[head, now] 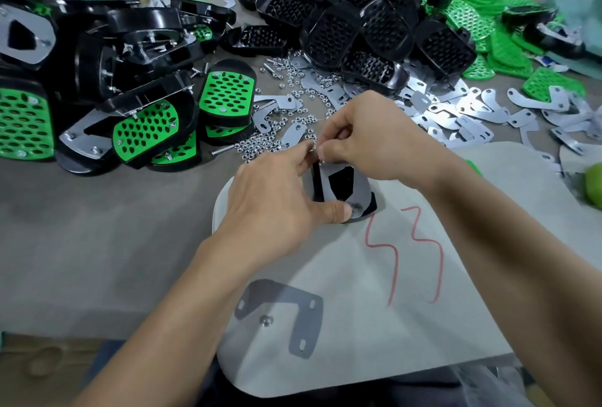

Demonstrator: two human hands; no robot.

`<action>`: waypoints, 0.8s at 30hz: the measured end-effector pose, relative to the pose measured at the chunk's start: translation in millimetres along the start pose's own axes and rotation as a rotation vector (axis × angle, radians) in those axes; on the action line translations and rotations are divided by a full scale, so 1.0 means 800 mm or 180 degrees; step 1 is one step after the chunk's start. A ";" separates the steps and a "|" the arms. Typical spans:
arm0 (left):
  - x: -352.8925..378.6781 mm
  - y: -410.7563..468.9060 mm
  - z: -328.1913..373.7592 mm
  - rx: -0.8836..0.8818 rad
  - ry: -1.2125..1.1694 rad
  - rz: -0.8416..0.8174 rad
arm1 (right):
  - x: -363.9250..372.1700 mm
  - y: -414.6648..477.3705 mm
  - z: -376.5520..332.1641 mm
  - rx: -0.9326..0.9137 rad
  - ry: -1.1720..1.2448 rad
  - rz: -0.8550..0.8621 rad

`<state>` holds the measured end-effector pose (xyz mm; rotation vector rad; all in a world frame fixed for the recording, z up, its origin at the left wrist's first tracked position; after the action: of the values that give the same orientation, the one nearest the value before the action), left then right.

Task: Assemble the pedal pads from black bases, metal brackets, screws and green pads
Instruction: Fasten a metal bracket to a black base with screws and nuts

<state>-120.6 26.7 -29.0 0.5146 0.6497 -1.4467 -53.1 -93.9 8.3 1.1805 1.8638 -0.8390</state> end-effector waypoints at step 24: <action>0.004 0.003 -0.009 0.0195 -0.0390 0.0050 | -0.022 -0.036 -0.016 -0.0331 -0.0396 0.0514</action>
<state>-119.1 29.3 -36.4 0.4735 0.5044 -1.4747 -77.7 -101.0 33.5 1.1696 1.6672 -0.7012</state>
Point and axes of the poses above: each hand's wrist, its own y-axis towards the middle knuckle, its own x-axis out of the palm, z = x × y, the point moved 10 cm from there along y, towards the middle knuckle, and after that the axes turned 9 degrees about -y, right-handed, at the moved point
